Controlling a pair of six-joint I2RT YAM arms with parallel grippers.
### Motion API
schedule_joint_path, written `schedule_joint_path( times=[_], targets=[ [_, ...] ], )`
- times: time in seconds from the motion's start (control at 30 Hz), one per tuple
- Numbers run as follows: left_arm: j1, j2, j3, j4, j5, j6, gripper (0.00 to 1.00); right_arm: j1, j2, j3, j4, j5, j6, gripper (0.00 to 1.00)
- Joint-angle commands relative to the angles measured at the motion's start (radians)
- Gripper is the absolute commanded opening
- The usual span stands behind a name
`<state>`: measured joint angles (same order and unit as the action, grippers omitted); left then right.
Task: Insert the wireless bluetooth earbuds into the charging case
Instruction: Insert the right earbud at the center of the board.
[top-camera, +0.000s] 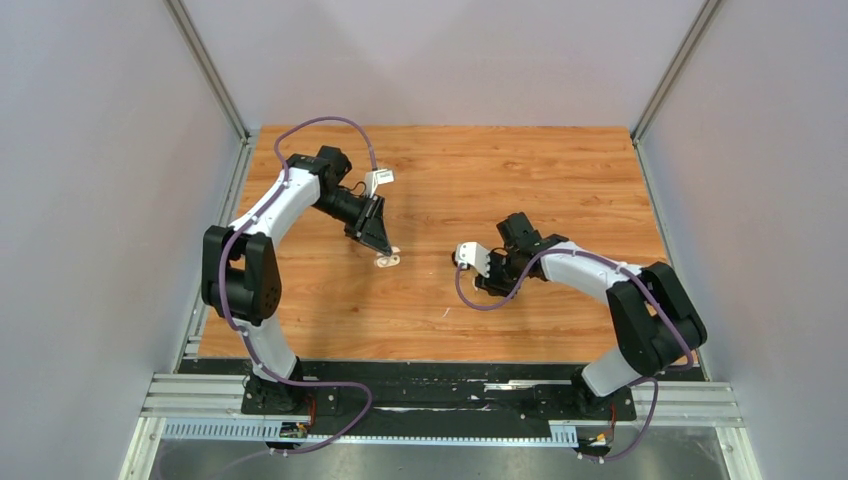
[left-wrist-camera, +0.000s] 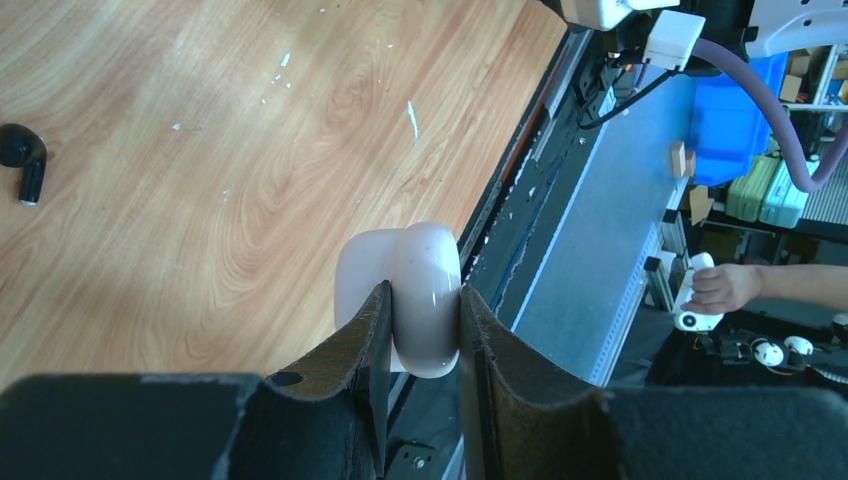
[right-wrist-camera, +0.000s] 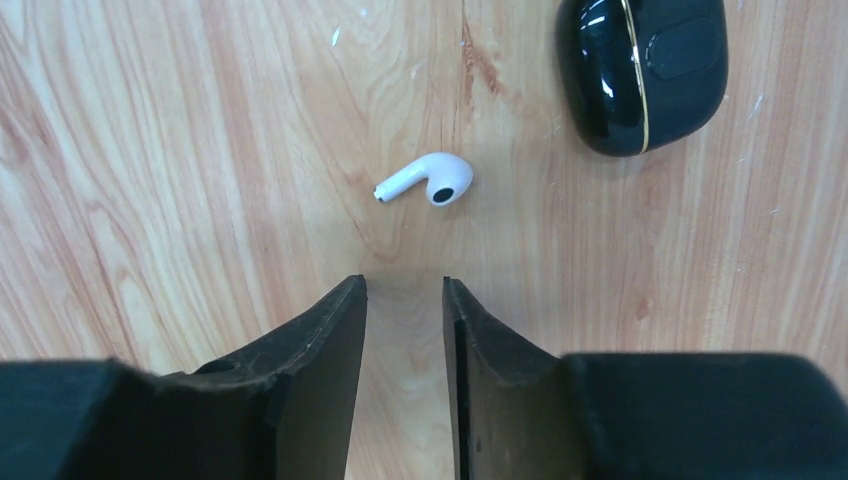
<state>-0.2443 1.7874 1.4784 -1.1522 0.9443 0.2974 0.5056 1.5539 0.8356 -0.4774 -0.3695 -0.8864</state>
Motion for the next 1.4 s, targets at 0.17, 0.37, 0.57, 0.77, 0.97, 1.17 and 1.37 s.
schedule_joint_path(
  times=[0.17, 0.37, 0.57, 0.77, 0.97, 1.17, 1.37],
  targets=[
    [0.004, -0.002, 0.022, -0.008, 0.027, 0.009, 0.0, -0.061, 0.065, 0.049, 0.05, -0.165, -0.306, 0.42],
    [0.004, -0.009, 0.011, -0.018, 0.021, 0.017, 0.0, -0.061, 0.156, 0.125, 0.03, -0.251, -0.407, 0.38],
    [0.004, -0.015, -0.007, 0.003, 0.02, 0.003, 0.0, -0.059, 0.216, 0.19, -0.103, -0.26, -0.522, 0.33],
    [0.004, -0.016, -0.015, 0.017, 0.021, 0.001, 0.0, -0.053, 0.204, 0.169, -0.168, -0.244, -0.598, 0.33],
    [0.004, -0.007, -0.012, 0.026, 0.024, -0.007, 0.0, -0.023, 0.225, 0.206, -0.168, -0.249, -0.525, 0.33],
    [0.004, -0.006, -0.012, 0.027, 0.025, -0.008, 0.0, 0.015, 0.224, 0.218, -0.168, -0.245, -0.494, 0.34],
    [0.004, -0.013, -0.027, 0.035, 0.026, -0.012, 0.0, 0.024, 0.237, 0.215, -0.168, -0.208, -0.467, 0.33]
  ],
)
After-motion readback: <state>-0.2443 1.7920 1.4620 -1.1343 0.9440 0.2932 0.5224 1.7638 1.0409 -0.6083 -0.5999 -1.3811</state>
